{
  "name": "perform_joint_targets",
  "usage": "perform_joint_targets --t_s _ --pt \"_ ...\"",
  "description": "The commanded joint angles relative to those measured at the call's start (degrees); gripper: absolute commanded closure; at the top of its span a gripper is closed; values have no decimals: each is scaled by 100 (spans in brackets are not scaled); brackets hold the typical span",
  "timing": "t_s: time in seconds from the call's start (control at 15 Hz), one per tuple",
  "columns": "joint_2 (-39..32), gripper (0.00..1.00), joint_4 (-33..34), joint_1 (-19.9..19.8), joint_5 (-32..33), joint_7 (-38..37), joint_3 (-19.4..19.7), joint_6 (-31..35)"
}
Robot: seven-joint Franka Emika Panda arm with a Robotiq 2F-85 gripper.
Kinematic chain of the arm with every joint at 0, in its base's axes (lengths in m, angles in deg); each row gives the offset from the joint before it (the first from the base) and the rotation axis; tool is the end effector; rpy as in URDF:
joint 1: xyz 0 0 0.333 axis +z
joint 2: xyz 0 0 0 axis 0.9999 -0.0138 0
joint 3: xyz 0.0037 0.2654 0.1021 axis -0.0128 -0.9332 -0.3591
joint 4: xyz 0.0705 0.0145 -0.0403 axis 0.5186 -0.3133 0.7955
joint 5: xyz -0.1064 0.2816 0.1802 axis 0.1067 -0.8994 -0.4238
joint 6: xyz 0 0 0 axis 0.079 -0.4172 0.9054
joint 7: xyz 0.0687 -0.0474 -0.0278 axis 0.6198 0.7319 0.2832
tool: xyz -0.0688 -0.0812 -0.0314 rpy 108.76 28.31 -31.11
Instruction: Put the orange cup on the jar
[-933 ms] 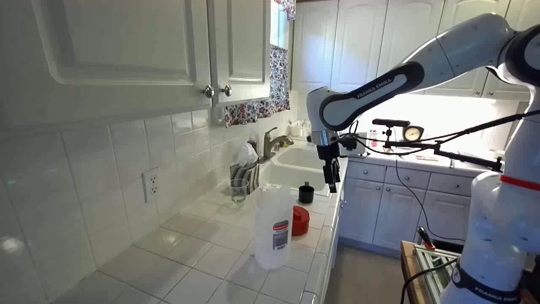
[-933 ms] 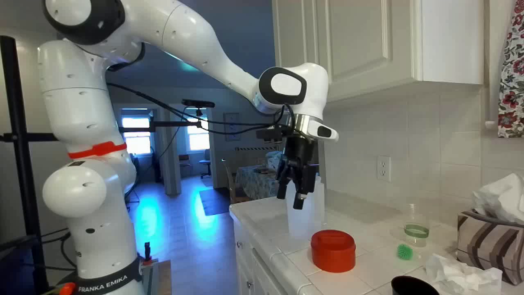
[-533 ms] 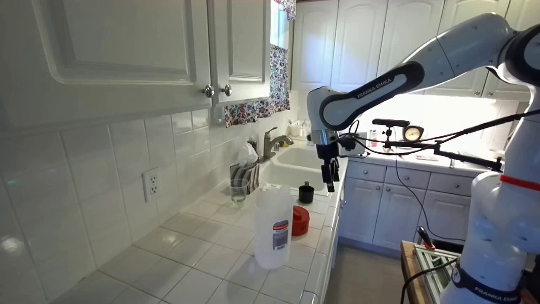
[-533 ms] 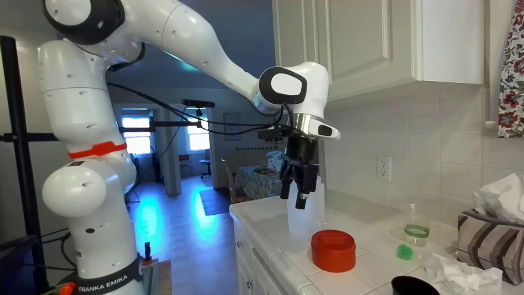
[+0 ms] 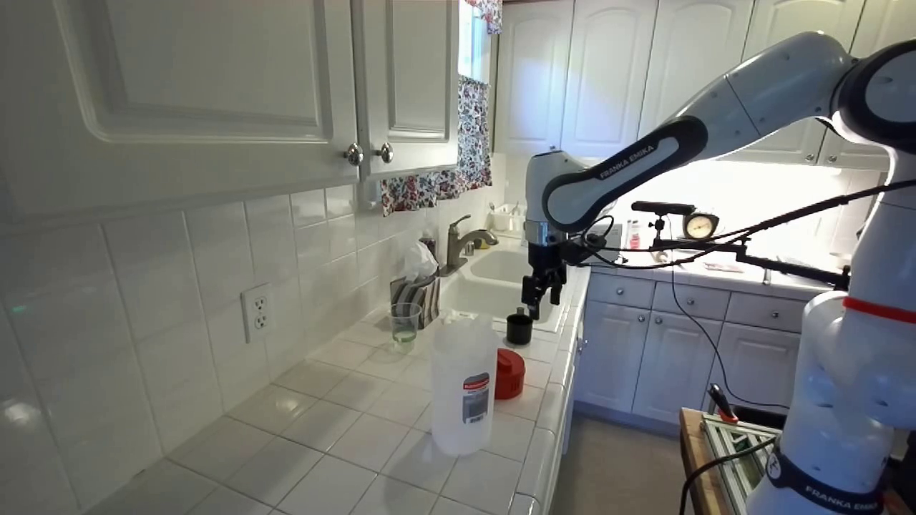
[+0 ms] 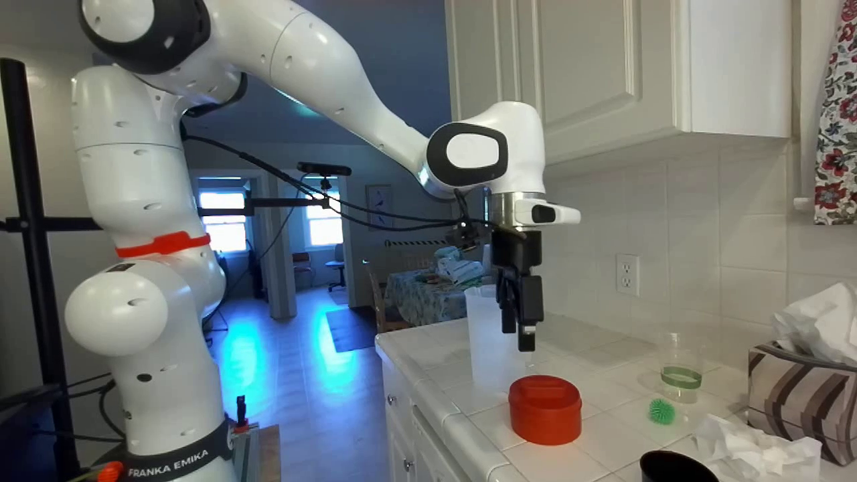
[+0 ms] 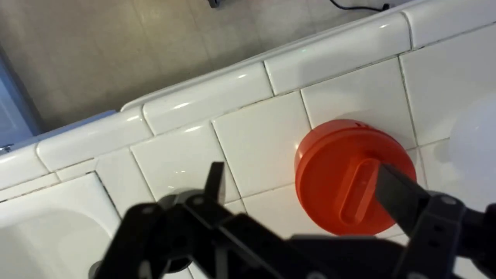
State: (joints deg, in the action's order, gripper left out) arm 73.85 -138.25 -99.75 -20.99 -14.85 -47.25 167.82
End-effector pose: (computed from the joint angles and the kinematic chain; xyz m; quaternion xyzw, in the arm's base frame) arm 0.4327 -0.1781 0.3788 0.9794 -0.1980 -0.0237 0.0309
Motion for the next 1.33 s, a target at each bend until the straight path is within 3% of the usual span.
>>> perform_joint_targets --t_s 0.0,0.73,1.27 --pt "-170 0 -95 -76 -18 -523 -3 373" --pt "-826 0 24 28 -383 -2351 -67 1187" --pt "-1149 0 154 131 -1192 -2144 -151 1584"
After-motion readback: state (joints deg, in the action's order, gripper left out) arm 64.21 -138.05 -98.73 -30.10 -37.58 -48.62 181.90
